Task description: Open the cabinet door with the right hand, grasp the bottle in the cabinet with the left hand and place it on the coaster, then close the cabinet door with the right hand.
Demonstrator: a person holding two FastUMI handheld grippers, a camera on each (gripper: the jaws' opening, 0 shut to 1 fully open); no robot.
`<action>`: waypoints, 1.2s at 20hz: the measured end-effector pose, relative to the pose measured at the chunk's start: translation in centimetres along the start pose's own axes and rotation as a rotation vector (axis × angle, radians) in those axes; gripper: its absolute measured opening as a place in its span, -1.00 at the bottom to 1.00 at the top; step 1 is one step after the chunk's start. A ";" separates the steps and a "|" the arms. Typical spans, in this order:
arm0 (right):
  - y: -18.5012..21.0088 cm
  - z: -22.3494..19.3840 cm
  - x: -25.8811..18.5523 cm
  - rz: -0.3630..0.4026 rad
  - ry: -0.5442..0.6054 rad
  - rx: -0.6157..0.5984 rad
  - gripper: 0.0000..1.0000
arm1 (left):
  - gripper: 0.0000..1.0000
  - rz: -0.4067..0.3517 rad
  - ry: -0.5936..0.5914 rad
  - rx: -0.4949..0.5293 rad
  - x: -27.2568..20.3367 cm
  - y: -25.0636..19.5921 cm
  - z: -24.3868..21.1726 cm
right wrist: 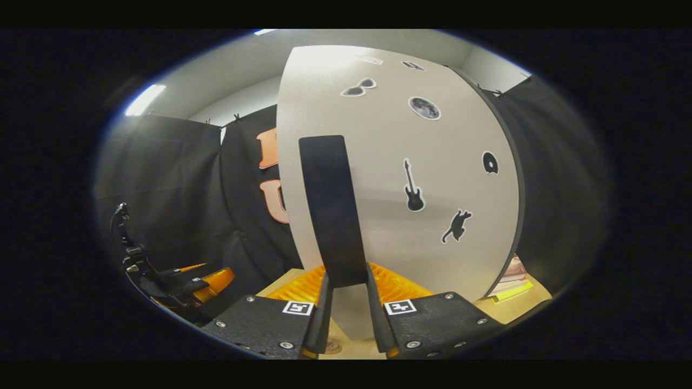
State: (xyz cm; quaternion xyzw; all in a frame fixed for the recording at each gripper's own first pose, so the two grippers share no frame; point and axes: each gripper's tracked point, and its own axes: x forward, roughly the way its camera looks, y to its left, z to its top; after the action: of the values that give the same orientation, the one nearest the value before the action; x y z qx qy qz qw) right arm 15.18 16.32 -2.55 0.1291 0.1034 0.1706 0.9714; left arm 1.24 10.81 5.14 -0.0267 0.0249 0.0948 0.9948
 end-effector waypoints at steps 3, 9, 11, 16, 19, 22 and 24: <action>0.1 0.2 0.7 -0.027 -0.014 -0.018 -0.40 | 0.89 -0.026 -0.004 -0.003 1.0 -0.1 -0.2; -0.2 0.0 2.0 -0.092 -0.017 -0.062 -0.33 | 0.90 -0.121 0.014 -0.020 3.5 -1.5 -1.6; -0.4 -0.1 2.3 -0.118 -0.022 -0.067 -0.32 | 0.91 -0.158 0.025 -0.033 4.5 -1.8 -1.9; -0.8 -0.2 3.7 -0.159 -0.037 -0.082 -0.40 | 0.91 -0.186 0.023 -0.081 6.2 -1.1 -0.4; -0.9 -0.2 4.1 -0.168 -0.045 -0.086 -0.32 | 0.93 -0.184 -0.009 -0.061 6.5 -0.5 1.9; -1.1 -0.3 4.6 -0.171 -0.054 -0.099 -0.32 | 0.90 -0.184 -0.041 -0.061 6.0 -0.6 3.7; -1.3 -0.3 4.9 -0.167 -0.059 -0.103 -0.33 | 0.90 -0.185 -0.042 -0.079 5.5 -1.0 4.1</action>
State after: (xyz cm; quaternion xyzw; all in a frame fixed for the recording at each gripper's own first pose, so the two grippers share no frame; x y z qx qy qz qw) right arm 19.98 16.96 -3.96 0.0747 0.0761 0.0904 0.9902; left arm 7.05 11.10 8.95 -0.0659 -0.0023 0.0042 0.9978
